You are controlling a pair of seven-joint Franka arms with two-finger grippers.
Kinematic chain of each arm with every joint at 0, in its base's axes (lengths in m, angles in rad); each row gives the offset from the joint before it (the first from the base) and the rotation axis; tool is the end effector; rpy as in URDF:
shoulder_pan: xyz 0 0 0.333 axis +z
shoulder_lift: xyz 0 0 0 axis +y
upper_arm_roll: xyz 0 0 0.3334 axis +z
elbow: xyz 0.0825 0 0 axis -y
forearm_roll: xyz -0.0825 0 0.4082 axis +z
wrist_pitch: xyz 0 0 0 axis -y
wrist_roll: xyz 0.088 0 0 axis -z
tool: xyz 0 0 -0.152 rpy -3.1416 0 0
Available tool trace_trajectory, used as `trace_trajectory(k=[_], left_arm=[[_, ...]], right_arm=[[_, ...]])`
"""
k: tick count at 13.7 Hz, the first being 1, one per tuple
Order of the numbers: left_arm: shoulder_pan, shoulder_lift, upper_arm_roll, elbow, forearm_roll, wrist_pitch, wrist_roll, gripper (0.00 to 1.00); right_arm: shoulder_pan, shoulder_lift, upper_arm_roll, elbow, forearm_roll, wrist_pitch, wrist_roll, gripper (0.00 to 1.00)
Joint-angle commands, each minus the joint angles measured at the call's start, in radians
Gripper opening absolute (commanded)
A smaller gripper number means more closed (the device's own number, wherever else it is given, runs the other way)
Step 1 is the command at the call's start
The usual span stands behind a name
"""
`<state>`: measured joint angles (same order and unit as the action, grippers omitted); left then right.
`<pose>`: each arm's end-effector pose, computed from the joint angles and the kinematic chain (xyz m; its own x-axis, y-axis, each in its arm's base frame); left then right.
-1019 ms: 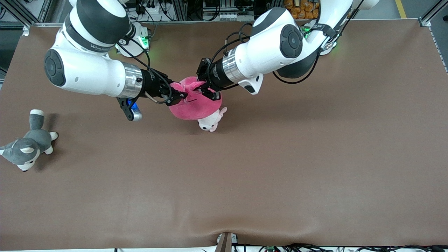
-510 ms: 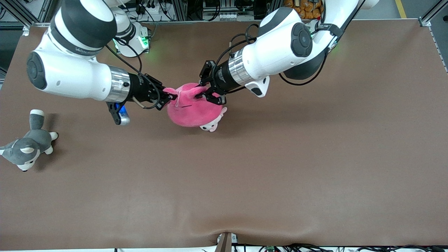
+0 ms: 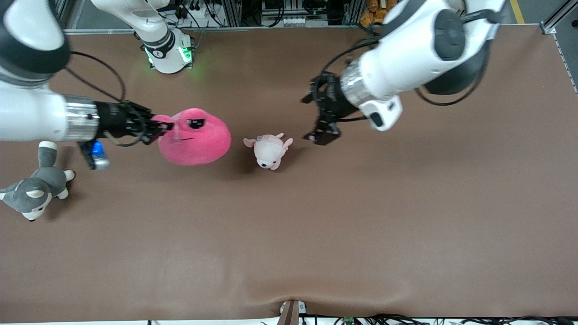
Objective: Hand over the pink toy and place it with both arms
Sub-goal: 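Carry the pink toy with the right gripper while the left gripper withdraws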
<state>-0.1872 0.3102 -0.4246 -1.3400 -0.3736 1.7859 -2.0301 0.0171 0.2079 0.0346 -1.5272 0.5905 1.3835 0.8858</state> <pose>0.5672 -0.4046 0.5677 0.0396 0.8714 -0.4890 0.9912 -0.0961 -0.0909 0.5952 0.1215 0.5122 0.5553 -0.5457 -0.6276 -0.7568 -0.6444 -0.1093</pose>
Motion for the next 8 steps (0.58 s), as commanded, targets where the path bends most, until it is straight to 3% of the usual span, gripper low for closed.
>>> trace_trajectory(k=[1, 5, 8], left_arm=[[0.032, -0.049, -0.002, -0.013, 0.111, -0.136, 0.270, 1.00], [0.061, -0.043, -0.002, -0.014, 0.353, -0.235, 0.587, 1.00], [0.124, -0.045, -0.002, -0.014, 0.423, -0.261, 0.824, 1.00]], right_arm=[[-0.110, -0.010, 0.018, -0.004, -0.053, -0.069, -0.155, 0.00], [-0.213, 0.016, 0.018, -0.014, -0.127, -0.100, -0.355, 0.00], [-0.265, 0.054, 0.018, -0.030, -0.152, -0.098, -0.464, 0.00]])
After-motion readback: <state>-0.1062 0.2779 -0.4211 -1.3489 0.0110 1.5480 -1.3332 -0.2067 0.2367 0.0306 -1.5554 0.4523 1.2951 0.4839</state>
